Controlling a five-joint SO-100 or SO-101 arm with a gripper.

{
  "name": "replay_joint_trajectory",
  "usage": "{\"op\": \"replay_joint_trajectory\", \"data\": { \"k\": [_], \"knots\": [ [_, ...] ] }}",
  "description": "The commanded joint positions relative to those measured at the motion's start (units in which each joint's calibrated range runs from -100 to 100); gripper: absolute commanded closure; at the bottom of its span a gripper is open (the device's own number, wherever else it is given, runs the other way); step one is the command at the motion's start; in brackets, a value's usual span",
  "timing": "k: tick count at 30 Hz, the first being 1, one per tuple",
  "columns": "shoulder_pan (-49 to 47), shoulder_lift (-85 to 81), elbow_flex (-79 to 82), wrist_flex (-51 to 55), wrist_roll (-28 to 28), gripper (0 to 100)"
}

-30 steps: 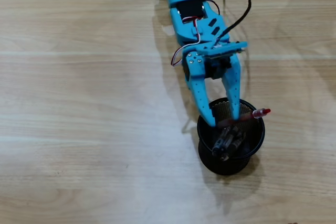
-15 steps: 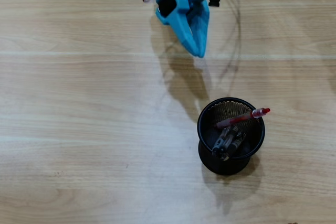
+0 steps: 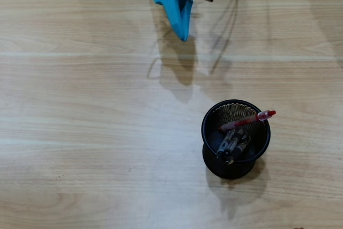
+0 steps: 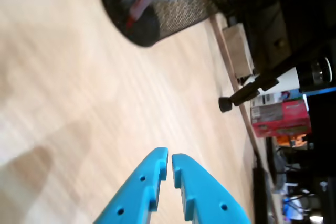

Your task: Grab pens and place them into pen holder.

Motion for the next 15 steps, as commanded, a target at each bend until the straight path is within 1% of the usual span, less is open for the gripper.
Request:
{"op": "replay_joint_trajectory", "data": {
  "k": [1,6,10,12,15],
  "knots": [
    [1.09,-9.1,1.23,13.58,4.53,98],
    [4.3,-19.8,1.23,33.35,10.97,98],
    [5.94,-26.42,1.23,45.93,14.63,97],
    [6.4,-27.7,1.14,49.66,15.63,97],
    [6.12,-27.61,1.05,49.75,16.04,98]
  ]
}}
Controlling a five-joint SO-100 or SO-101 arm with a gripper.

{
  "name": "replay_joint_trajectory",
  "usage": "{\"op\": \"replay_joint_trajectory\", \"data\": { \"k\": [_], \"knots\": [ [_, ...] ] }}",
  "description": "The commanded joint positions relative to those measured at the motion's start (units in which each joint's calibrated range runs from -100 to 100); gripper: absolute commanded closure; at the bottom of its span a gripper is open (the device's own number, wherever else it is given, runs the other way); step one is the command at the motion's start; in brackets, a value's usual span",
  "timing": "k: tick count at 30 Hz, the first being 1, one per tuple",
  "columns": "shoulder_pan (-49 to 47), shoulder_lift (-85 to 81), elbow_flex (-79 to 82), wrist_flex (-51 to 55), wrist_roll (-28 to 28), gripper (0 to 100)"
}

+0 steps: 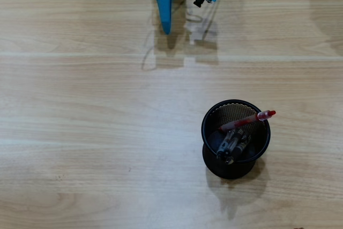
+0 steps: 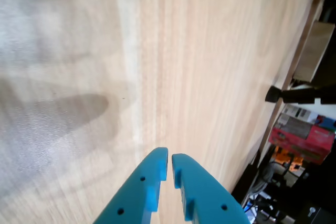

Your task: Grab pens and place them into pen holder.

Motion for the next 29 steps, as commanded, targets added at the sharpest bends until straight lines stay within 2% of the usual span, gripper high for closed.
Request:
{"op": "replay_joint_trajectory", "data": {
  "k": [1,29],
  "knots": [
    [0.69,-1.02,0.25,1.24,0.7,98],
    [0.78,-0.85,-0.11,1.24,0.8,98]
  ]
}}
